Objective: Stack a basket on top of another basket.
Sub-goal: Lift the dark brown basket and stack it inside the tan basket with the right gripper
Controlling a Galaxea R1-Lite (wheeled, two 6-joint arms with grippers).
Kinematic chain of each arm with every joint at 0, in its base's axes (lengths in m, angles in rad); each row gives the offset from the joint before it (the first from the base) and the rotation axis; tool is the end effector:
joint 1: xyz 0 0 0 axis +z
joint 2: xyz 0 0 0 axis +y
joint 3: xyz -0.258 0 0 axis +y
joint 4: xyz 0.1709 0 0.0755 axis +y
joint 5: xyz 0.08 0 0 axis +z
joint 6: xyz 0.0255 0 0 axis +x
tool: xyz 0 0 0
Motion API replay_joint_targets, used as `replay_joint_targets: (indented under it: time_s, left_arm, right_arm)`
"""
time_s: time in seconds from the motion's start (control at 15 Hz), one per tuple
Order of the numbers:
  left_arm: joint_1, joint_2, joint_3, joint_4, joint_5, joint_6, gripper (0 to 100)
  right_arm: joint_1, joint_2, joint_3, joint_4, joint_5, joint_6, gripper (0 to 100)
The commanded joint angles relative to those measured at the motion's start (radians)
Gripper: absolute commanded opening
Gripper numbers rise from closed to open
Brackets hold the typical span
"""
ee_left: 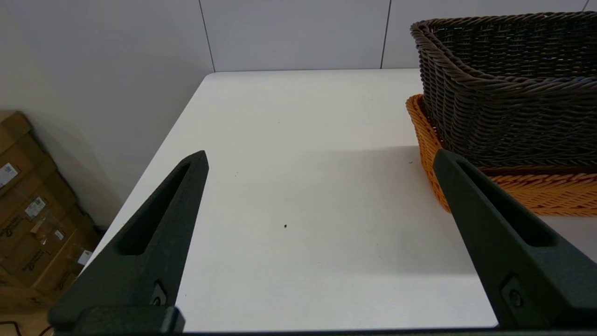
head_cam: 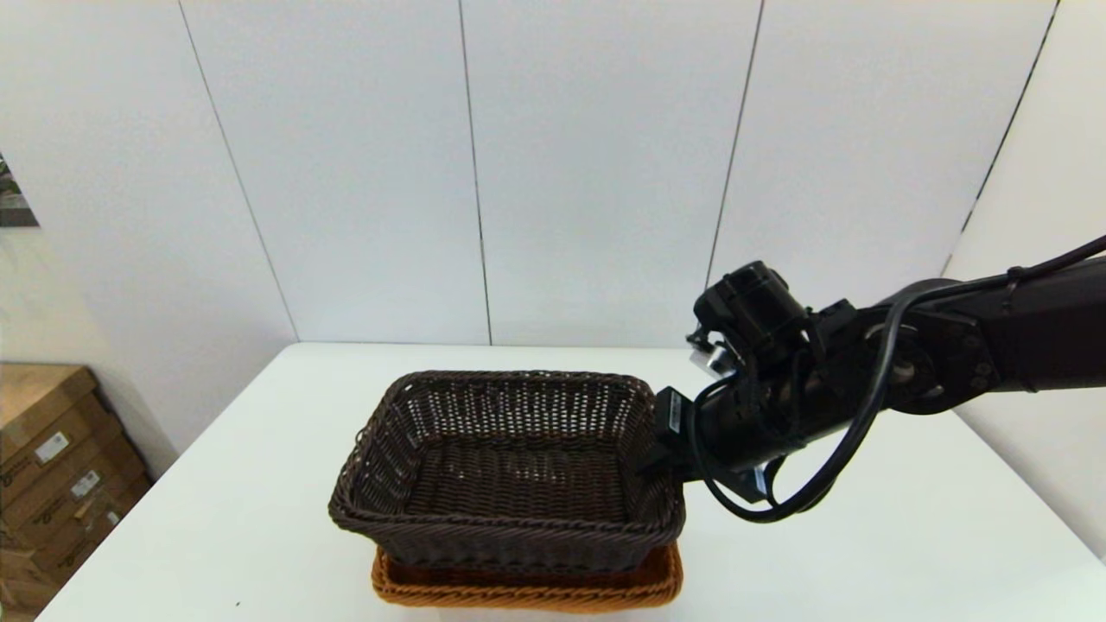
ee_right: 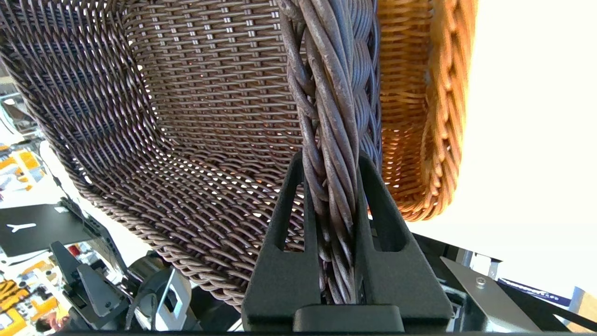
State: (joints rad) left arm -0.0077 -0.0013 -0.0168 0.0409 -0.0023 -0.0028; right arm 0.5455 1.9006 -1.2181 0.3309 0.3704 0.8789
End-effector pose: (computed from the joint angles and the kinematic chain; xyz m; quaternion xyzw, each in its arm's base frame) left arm 0.0170 -0.0002 0.0758 -0.0014 0.0114 -0.0050 0.9999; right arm 0.2676 0.1732 0.1068 0.2953 0.6020 0.1442 0.7278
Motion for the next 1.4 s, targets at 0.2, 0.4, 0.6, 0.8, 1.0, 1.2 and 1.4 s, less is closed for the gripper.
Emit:
replay_joint_targets:
  time_s: [0.2, 0.4, 0.6, 0.8, 1.0, 1.2, 1.4]
  left_arm:
    - [0.0, 0.0, 0.0, 0.001, -0.001, 0.0, 100]
    - [0.0, 0.0, 0.0, 0.001, 0.001, 0.0, 100]
    - [0.0, 0.0, 0.0, 0.001, 0.001, 0.0, 100]
    - [0.0, 0.0, 0.0, 0.001, 0.001, 0.0, 100]
    - [0.0, 0.0, 0.0, 0.001, 0.001, 0.0, 100]
    - [0.0, 0.0, 0.0, 0.001, -0.001, 0.0, 100]
    - [0.0, 0.0, 0.0, 0.001, -0.001, 0.0, 100]
  right_arm:
    - [-0.024, -0.002, 0.002, 0.004, 0.015, -0.023, 0]
    - [-0.024, 0.0, 0.005, 0.004, 0.015, -0.028, 0]
    - [-0.024, 0.0, 0.005, 0.004, 0.033, -0.028, 0]
    - [-0.022, 0.001, 0.006, 0.004, 0.036, -0.028, 0]
    - [-0.022, 0.005, 0.006, 0.002, 0.036, -0.028, 0]
    - [-0.019, 0.011, 0.006, 0.0, 0.036, -0.028, 0]
    - [-0.016, 0.014, 0.005, 0.0, 0.036, -0.029, 0]
